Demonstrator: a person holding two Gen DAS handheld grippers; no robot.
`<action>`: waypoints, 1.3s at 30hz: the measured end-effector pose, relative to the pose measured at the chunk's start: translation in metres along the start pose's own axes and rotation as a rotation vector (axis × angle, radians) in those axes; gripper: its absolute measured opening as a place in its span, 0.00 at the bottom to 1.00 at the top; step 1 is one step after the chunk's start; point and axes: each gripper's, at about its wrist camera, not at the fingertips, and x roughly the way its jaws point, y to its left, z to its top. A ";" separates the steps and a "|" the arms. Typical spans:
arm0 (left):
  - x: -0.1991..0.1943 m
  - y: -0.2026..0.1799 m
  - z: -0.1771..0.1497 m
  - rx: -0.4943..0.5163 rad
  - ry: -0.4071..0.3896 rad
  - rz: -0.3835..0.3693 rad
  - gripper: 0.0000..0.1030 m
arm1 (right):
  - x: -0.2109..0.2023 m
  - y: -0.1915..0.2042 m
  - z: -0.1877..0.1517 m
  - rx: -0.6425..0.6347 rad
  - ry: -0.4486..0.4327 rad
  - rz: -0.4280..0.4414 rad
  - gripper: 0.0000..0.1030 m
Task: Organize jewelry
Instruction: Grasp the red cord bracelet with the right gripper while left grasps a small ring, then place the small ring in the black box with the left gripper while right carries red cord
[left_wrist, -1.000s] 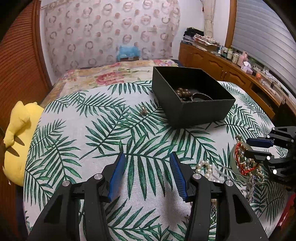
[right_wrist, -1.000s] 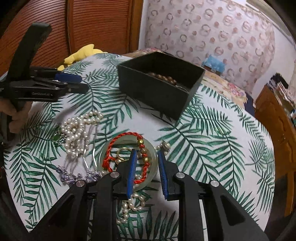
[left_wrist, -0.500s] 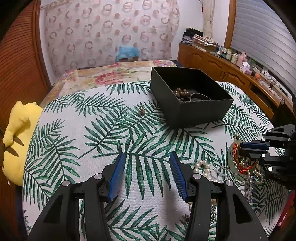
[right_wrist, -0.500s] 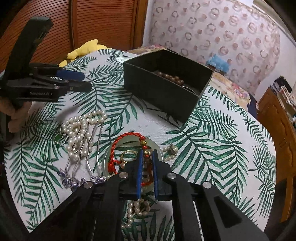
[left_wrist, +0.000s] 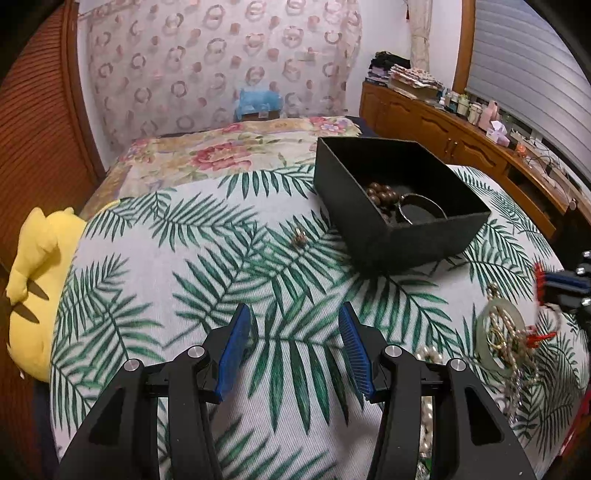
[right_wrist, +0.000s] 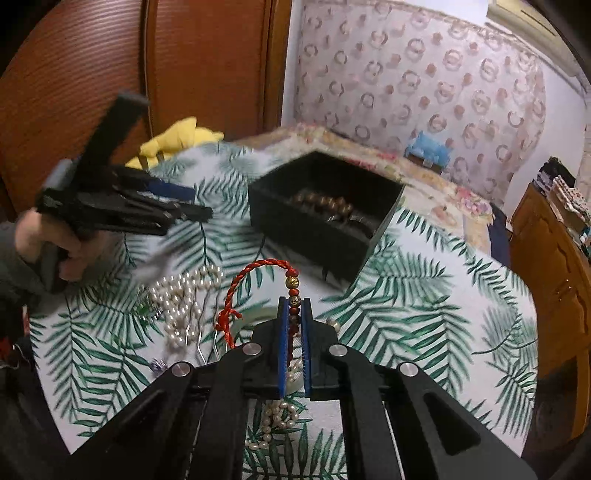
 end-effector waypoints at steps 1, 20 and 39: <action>0.003 0.001 0.004 0.001 0.001 0.002 0.46 | -0.003 -0.002 0.002 0.004 -0.008 -0.002 0.07; 0.053 -0.010 0.047 0.060 0.015 -0.024 0.21 | -0.011 -0.024 -0.009 0.068 -0.015 -0.025 0.07; -0.004 0.000 0.042 0.031 -0.110 -0.028 0.11 | -0.004 -0.037 0.017 0.080 -0.045 -0.049 0.07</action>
